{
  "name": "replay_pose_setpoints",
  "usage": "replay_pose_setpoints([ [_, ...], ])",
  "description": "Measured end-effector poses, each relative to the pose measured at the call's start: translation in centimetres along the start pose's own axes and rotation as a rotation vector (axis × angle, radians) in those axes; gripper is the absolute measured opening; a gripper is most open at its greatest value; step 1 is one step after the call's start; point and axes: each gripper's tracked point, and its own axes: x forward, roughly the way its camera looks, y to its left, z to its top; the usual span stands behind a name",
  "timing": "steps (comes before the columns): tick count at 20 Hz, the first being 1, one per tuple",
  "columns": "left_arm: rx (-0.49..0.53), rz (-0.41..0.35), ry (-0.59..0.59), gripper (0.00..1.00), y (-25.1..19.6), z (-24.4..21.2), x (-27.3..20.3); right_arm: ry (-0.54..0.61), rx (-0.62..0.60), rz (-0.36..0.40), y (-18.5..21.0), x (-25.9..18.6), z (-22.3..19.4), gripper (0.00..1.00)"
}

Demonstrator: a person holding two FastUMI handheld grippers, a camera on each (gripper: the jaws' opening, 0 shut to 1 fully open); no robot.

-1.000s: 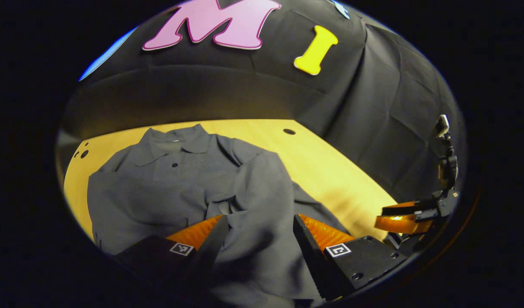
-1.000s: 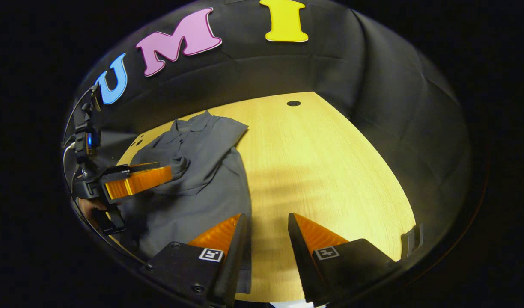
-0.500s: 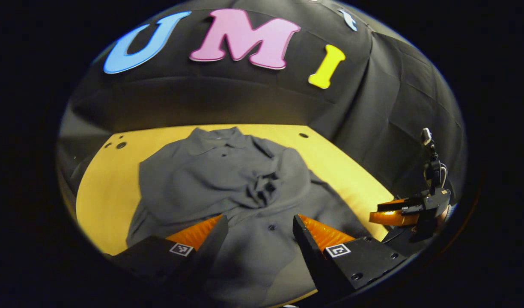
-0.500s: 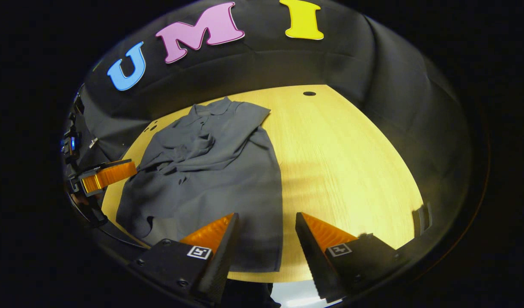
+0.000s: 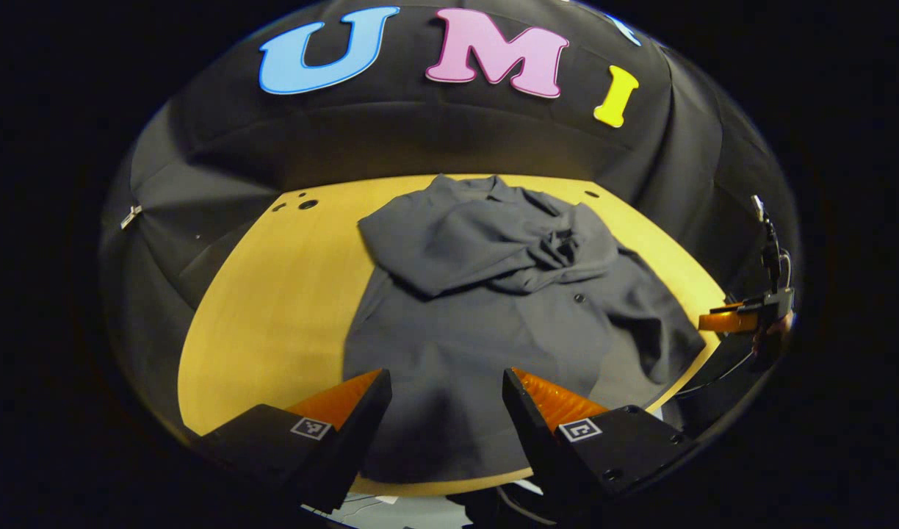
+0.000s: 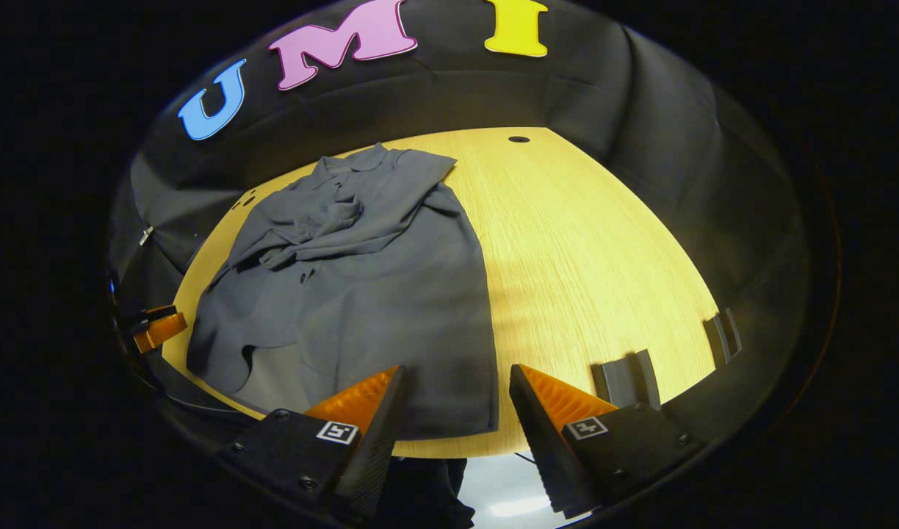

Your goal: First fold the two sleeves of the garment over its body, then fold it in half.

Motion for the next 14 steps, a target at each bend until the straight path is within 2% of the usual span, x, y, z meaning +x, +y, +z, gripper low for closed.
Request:
replay_pose_setpoints([
  [5,-0.033,0.060,0.081,0.96,3.8,-4.6,-0.5,0.032,0.015,-0.026,0.1,0.6,-1.4,0.87],
  [14,-0.043,0.062,0.177,0.96,3.9,-7.6,1.1,0.079,0.006,-0.032,0.6,2.5,-1.9,0.87],
])
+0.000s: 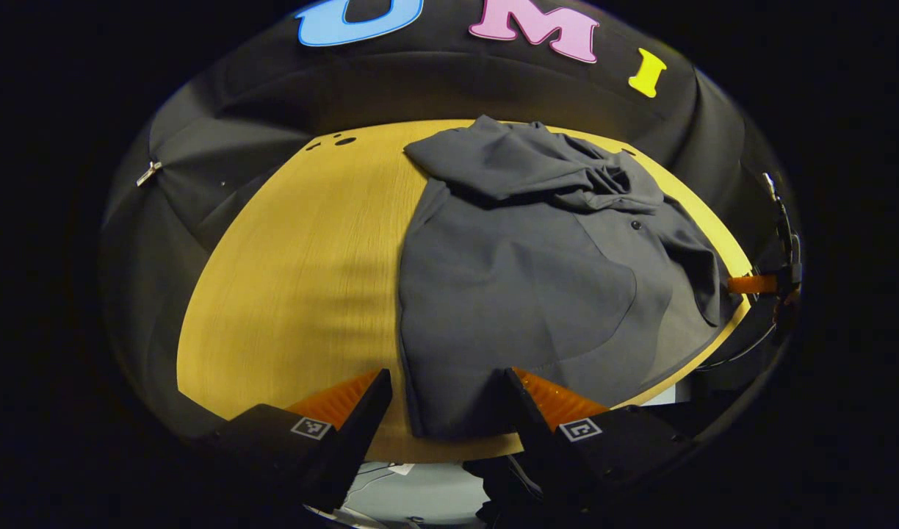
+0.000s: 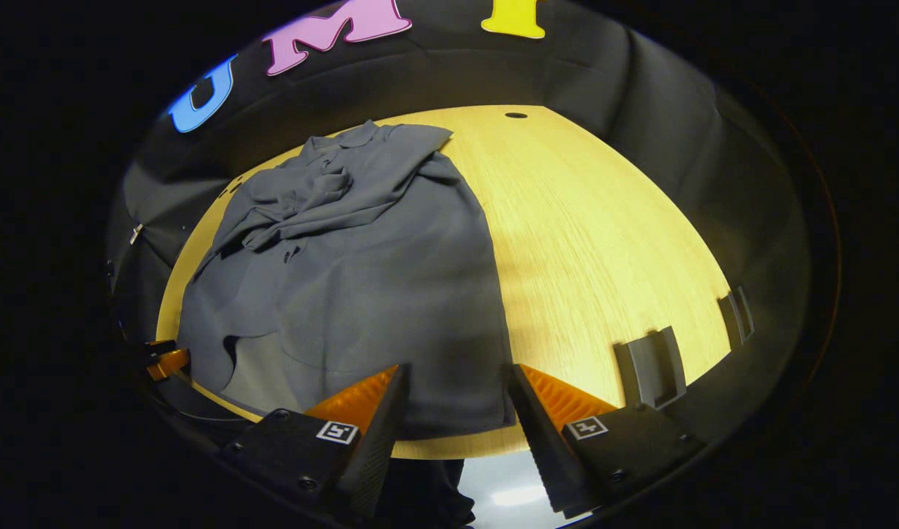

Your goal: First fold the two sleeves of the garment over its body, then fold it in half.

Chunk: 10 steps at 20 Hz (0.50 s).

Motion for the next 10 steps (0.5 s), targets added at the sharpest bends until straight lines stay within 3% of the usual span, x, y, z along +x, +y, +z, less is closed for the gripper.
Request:
replay_pose_setpoints([
  [2,0.010,0.002,0.010,0.94,0.1,-0.1,0.2,0.014,-0.018,-0.016,-0.3,0.2,-0.2,0.87],
  [5,-0.014,0.018,0.000,1.00,0.2,0.0,0.2,0.017,-0.083,-0.023,-0.2,0.6,-0.1,0.83],
  [7,-0.034,0.041,-0.016,0.99,-0.2,0.2,0.3,0.019,-0.122,-0.004,0.3,0.8,-0.3,0.84],
  [8,-0.011,0.016,-0.018,0.99,-1.0,0.1,0.4,0.007,-0.133,0.009,0.7,0.8,-0.1,0.82],
  [10,0.087,-0.072,-0.037,0.55,-3.4,0.8,0.7,-0.016,-0.177,0.089,2.7,1.2,0.0,0.43],
])
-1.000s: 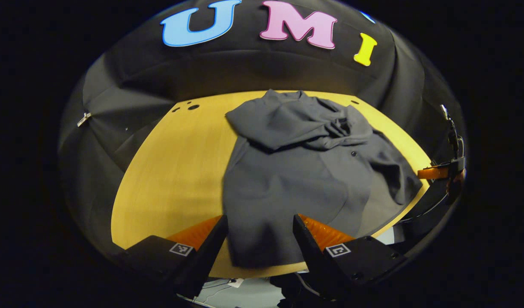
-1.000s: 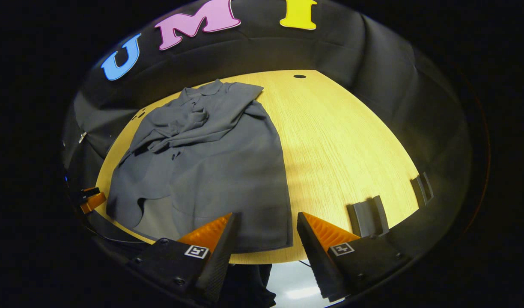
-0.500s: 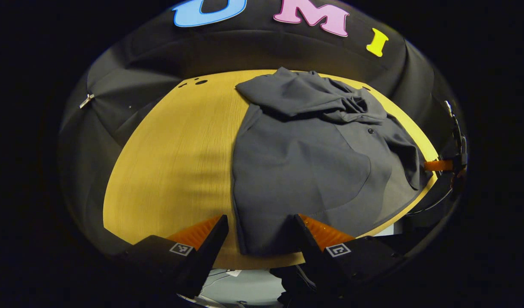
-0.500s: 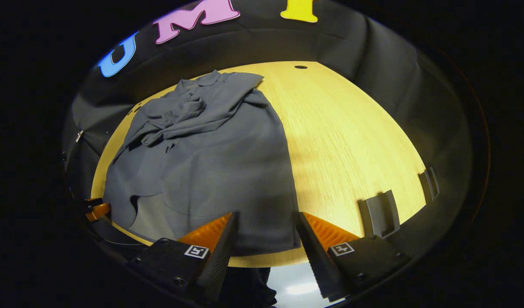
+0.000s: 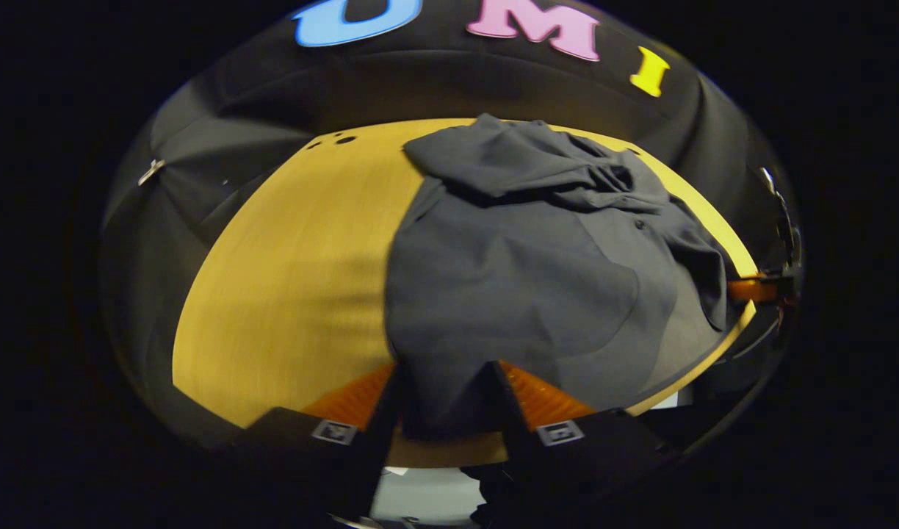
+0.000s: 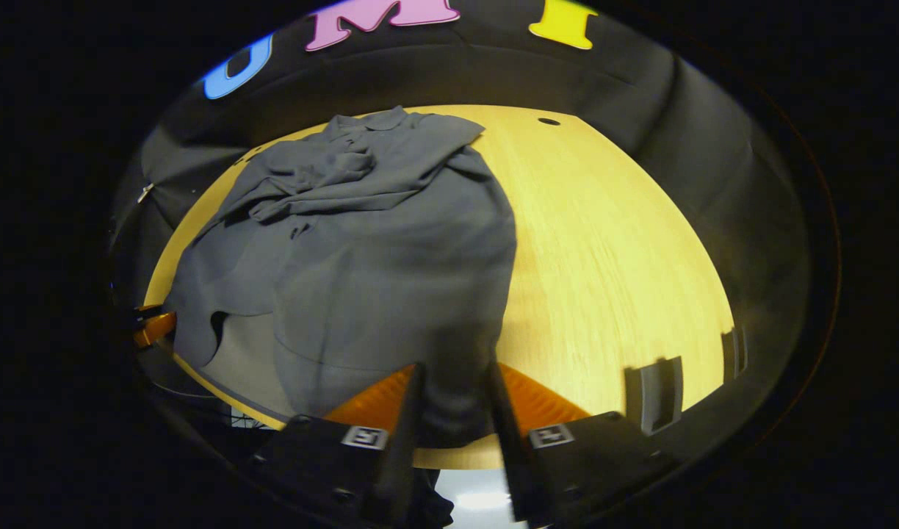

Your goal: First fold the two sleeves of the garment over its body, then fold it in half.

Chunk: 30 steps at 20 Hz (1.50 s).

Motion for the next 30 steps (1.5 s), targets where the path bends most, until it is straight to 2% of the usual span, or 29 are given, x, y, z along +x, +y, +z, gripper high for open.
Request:
replay_pose_setpoints([
  [2,0.039,-0.007,0.025,0.10,-0.1,0.3,0.8,0.003,-0.040,0.007,0.2,-0.2,-0.1,0.07],
  [3,0.013,-0.007,0.042,0.06,0.2,0.2,0.3,0.017,-0.033,0.019,0.3,-0.2,-0.1,0.05],
  [5,-0.045,0.012,0.060,0.06,0.8,0.3,-0.5,0.021,-0.019,0.028,0.3,-0.7,-0.1,0.05],
  [8,-0.047,0.012,0.023,0.06,0.6,1.4,-2.6,-0.004,-0.010,0.042,0.7,-2.3,-0.1,0.05],
  [12,-0.079,-0.017,0.056,0.06,0.3,1.2,-5.0,-0.003,-0.005,0.084,1.7,-5.3,-0.2,0.05],
  [14,-0.094,-0.024,0.036,0.06,0.1,2.4,-6.7,-0.027,0.008,0.092,1.6,-6.7,0.6,0.05],
  [18,-0.133,-0.022,-0.034,0.05,1.0,7.3,-8.1,-0.137,0.068,0.096,1.3,-8.7,5.8,0.05],
  [22,-0.155,-0.009,-0.114,0.06,2.1,12.8,-8.2,-0.256,0.077,0.094,1.3,-9.3,12.0,0.05],
  [30,-0.165,0.023,-0.268,0.06,3.7,23.0,-5.4,-0.428,0.090,0.085,0.9,-6.9,22.8,0.05],
])
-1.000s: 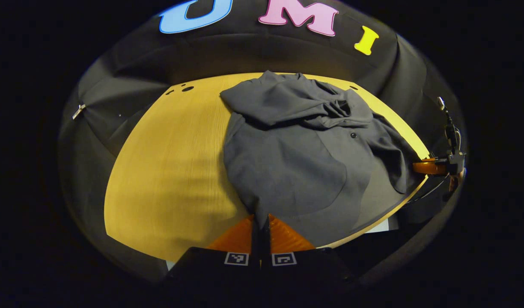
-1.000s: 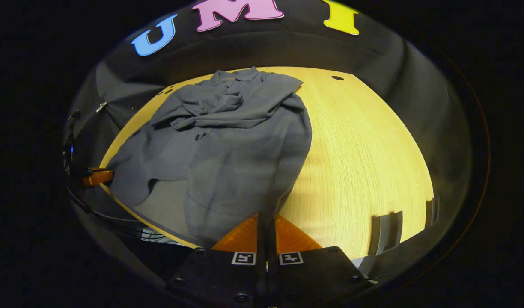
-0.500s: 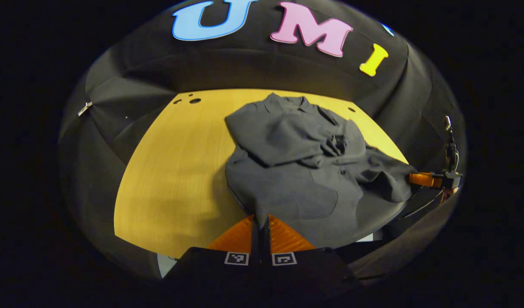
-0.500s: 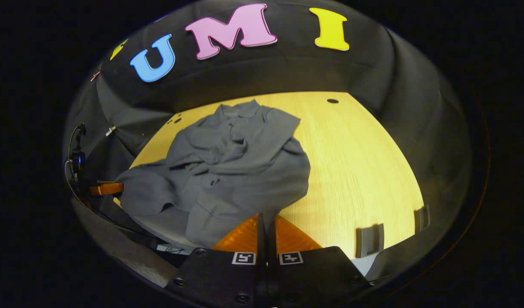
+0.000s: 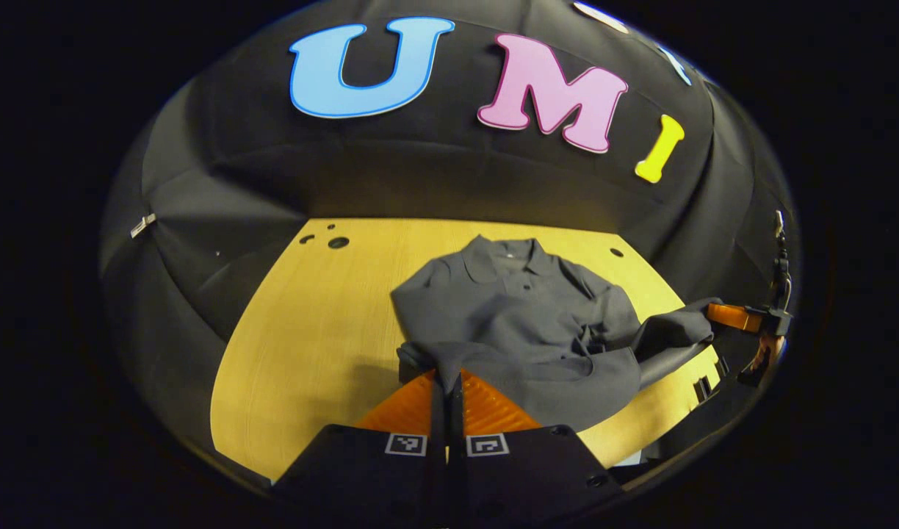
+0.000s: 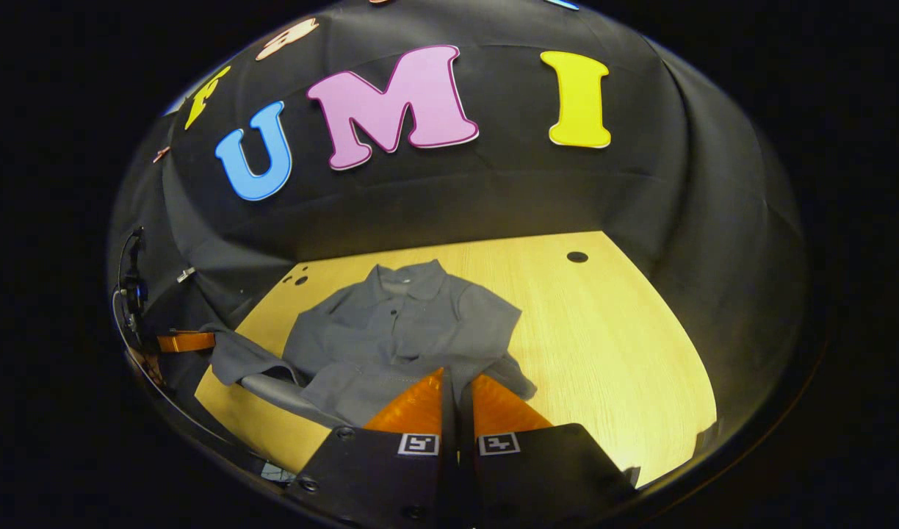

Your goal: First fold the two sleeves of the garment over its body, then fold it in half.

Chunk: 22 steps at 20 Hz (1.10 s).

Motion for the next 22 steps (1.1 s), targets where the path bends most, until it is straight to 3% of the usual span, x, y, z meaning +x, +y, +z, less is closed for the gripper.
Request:
replay_pose_setpoints([
  [11,0.006,0.056,-0.067,0.05,1.8,6.1,9.6,-0.048,-0.002,-0.022,-1.5,10.1,4.4,0.05],
  [15,-0.007,0.086,-0.067,0.05,2.4,6.9,13.2,-0.051,-0.011,-0.031,-2.1,14.0,5.1,0.05],
  [16,-0.009,0.096,-0.067,0.09,2.6,6.9,14.2,-0.049,-0.010,-0.032,-2.2,15.2,5.2,0.05],
  [21,0.002,0.131,-0.044,0.02,3.2,7.0,19.1,-0.025,-0.008,-0.042,-3.1,20.3,4.7,0.00],
  [22,0.009,0.137,-0.033,0.05,3.2,6.6,20.2,-0.013,-0.011,-0.044,-3.4,21.2,4.3,0.05],
])
